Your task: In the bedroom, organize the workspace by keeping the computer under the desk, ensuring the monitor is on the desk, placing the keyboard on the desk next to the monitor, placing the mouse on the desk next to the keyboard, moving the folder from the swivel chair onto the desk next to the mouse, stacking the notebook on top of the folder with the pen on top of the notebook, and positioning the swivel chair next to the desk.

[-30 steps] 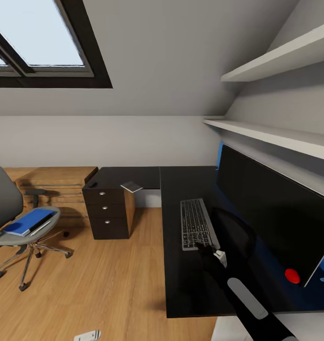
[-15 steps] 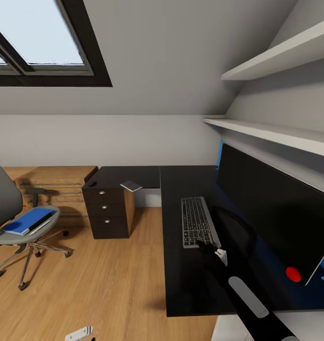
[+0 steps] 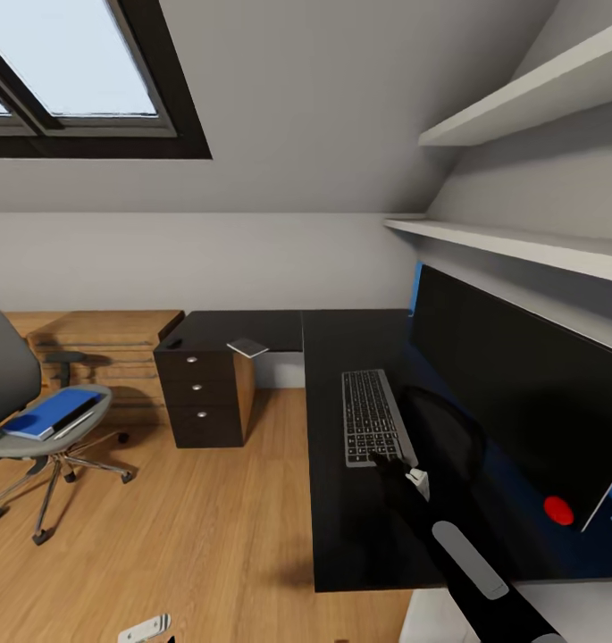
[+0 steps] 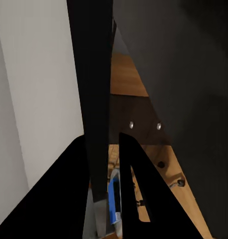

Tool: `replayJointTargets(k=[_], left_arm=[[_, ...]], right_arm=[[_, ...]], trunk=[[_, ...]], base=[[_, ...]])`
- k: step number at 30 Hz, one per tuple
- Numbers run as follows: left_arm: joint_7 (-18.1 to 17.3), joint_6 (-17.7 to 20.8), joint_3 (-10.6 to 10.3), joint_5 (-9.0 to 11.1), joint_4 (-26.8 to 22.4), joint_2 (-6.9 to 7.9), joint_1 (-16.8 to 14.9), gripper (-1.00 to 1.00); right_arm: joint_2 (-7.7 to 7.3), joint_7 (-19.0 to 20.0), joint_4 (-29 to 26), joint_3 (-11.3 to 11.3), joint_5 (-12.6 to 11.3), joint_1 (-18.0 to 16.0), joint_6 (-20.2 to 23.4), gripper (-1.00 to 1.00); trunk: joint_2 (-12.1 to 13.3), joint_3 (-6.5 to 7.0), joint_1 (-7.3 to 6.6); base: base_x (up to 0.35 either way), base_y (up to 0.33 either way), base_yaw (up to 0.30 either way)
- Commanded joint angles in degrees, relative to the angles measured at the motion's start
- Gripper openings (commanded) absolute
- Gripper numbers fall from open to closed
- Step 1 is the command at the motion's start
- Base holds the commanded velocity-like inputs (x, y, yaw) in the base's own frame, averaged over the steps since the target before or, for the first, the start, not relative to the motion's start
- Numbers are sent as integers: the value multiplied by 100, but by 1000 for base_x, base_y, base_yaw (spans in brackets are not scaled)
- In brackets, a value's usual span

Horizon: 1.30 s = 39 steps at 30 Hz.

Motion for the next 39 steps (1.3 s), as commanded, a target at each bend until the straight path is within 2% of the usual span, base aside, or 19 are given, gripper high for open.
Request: replayJointTargets(k=[1, 10, 28, 39], left_arm=[[-1, -17, -39, 43, 5, 0, -4, 100], [31, -16, -38, 43, 5, 0, -4, 100], [33, -16, -39, 43, 5, -9, -4, 100], [33, -8, -46, 43, 16, 4, -4, 100]], right_arm=[[-6, 37, 2, 14, -71, -5, 5, -100], [-6, 36, 2, 0, -90, -5, 204, -100], [-6, 36, 2, -19, -90, -7, 223, -100], [-5, 36, 9, -21, -90, -5, 221, -100]], trunk=[[-45, -25, 22], [-406, -186, 220], [-1128, -509, 615], [-1128, -509, 615]], base=[[0, 0, 0], [0, 0, 0], [0, 0, 0], [0, 0, 0]])
